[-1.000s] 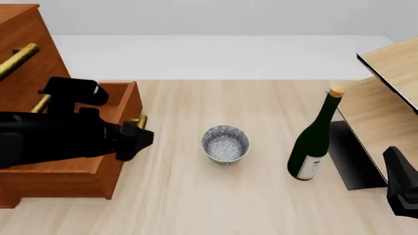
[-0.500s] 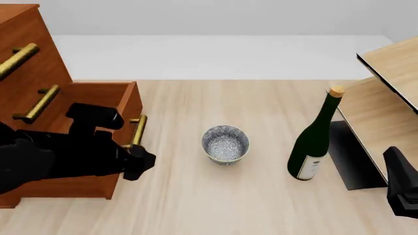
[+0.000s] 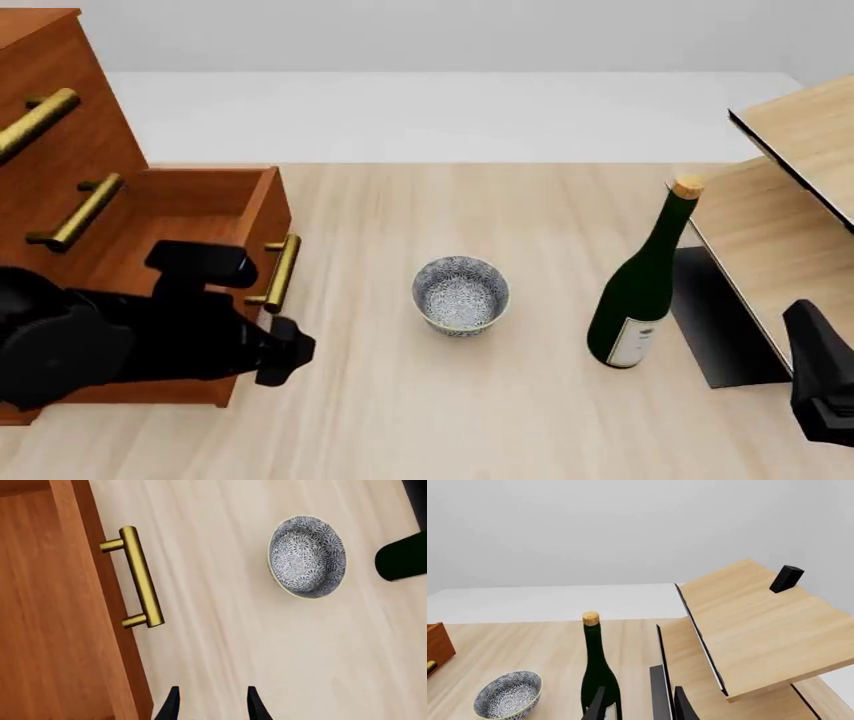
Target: Close the bottom drawer of the cabinet and open the top drawer.
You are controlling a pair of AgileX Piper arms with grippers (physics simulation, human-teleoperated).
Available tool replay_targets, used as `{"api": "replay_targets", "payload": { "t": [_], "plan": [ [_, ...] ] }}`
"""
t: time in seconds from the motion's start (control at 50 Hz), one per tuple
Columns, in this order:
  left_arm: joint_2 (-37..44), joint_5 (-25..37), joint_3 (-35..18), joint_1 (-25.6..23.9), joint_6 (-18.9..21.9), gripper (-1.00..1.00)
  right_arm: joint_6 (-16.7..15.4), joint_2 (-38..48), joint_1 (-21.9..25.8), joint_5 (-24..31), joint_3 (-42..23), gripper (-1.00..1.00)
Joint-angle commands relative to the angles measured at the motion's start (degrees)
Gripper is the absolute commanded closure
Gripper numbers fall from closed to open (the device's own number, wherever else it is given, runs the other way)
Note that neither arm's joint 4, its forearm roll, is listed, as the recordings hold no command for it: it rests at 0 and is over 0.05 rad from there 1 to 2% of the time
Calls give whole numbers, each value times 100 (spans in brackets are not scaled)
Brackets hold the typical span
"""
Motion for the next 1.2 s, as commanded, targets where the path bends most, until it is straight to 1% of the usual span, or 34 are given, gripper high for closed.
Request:
{"api": "replay_targets", "payload": {
  "t": [0.02, 0.1, 0.28, 0.32, 0.36, 0.4, 0.44, 0.48, 0.56, 0.6, 0.62, 0.7, 0.72, 0.76, 0.8, 0.82, 0.84, 0.86, 0.92, 0.94, 0.98, 1.02, 1.06, 1.12, 1.14, 1.2],
  "plan": [
    [125, -143, 146, 120, -108, -100, 1, 2, 3, 1, -1, -100],
    [137, -173, 196, 233, -87, -100, -1, 1, 9, 3, -3, -100],
    [120, -216, 323, 618, 169, -100, -5, 15, 13, -12, -2, -100],
    [62, -208, 363, 787, 325, -100, -6, 14, 17, -11, -1, -100],
    [35, -193, 437, 1067, 570, -100, -8, 20, 17, -16, 0, -100],
    [56, -231, 437, 1019, 542, -100, -10, 17, 18, -15, 0, -100],
    [11, -237, 485, 1161, 684, -100, -12, 13, 19, -11, 0, -100],
    [38, -268, 509, 1163, 666, -100, -14, 13, 20, -10, 0, -100],
    [60, -345, 600, 1315, 797, -100, -14, -4, 23, 8, -1, -100],
    [7, -339, 652, 1463, 957, -100, -13, -10, 24, 13, 0, -100],
    [1, -330, 640, 1439, 950, -100, -15, -12, 24, 15, 0, -100],
    [-18, -352, 721, 1631, 1130, -100, -11, -14, 25, 20, -3, -100],
    [-65, -354, 773, 1781, 1271, -100, -8, -15, 28, 21, -4, -100],
    [-94, -370, 806, 1875, 1359, -100, -5, -21, 34, 28, -1, -100],
    [-197, -350, 859, 2060, 1561, -100, 1, -38, 37, 45, -2, -100],
    [-195, -352, 848, 2044, 1533, -100, 3, -43, 38, 50, -2, -100],
    [-210, -352, 852, 2071, 1571, -100, 4, -46, 41, 54, -1, -100],
    [-260, -356, 887, 2202, 1681, -100, 4, -54, 41, 61, 0, -100],
    [-266, -386, 897, 2228, 1718, -100, 6, -64, 43, 71, 0, -100],
    [-335, -399, 934, 2320, 1829, -100, 6, -68, 40, 74, 0, -100],
    [-335, -476, 1005, 2440, 1921, -100, 11, -68, 36, 74, 1, -100],
    [-543, -480, 1080, 2662, 2180, -100, 9, -59, 32, 66, 3, -100],
    [-428, -516, 1066, 2627, 2093, -100, 13, -48, 37, 55, 2, -100],
    [-522, -568, 1129, 2793, 2256, -100, 9, -34, 43, 41, 3, -100],
    [-468, -603, 1134, 2789, 2226, -100, 12, -35, 43, 43, 2, -100],
    [-472, -723, 1242, 2965, 2358, -100, 13, -39, 36, 47, 2, -100]
  ]
}}
